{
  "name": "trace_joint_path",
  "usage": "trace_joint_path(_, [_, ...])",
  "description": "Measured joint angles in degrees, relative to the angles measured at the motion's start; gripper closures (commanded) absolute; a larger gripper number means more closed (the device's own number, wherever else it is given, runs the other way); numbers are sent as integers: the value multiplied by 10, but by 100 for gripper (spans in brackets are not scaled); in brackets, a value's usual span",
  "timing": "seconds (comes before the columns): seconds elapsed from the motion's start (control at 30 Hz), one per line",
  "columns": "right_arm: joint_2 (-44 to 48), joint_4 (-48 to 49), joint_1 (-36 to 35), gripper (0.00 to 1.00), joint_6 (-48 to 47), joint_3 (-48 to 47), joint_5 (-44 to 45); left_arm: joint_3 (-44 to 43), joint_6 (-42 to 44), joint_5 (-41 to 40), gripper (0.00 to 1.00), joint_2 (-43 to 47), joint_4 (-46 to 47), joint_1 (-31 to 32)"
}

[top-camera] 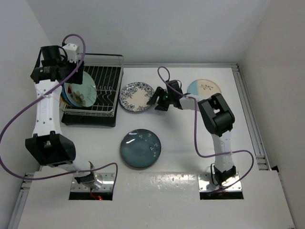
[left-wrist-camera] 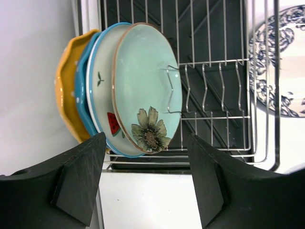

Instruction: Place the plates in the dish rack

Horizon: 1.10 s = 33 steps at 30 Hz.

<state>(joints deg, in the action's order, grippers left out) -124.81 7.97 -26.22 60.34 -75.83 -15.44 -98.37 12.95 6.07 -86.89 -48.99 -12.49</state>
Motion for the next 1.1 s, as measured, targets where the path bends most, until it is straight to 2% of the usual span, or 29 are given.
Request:
trace_joint_path(0.13, [48,-56,4,33,-161,54,-105,-6,3,13,27,0,-10,0])
trace_joint_path(0.27, [99,-143,-23,33,-306,104,-155,-9,5,17,27,0,-17,0])
trace_joint_path(0.4, [129,-167,-57,34,-384,152,-206,-13,5,19,27,-1,-19,0])
trace_joint_path(0.5, [131,-180,-75,41,-414,161,-231,-13,5,19,27,-1,-20,1])
trace_joint_path(0.53, [131,-181,-79,44,-419,163,-234,-13,5,19,27,-1,-21,2])
trace_joint_path(0.63, [123,-166,-93,68,-421,174,-246,-13,5,19,25,-1,-21,2])
trace_joint_path(0.67, [118,-157,-96,81,-414,179,-246,-13,6,19,25,-1,-22,2])
trace_joint_path(0.73, [105,-137,-97,100,-395,187,-260,-13,5,20,25,-1,-22,5])
trace_joint_path(0.93, [91,-93,-94,100,-340,208,-309,-12,10,27,25,5,-24,13])
trace_joint_path(1.1, [156,38,-69,100,-259,315,-325,-11,31,72,25,14,-36,33])
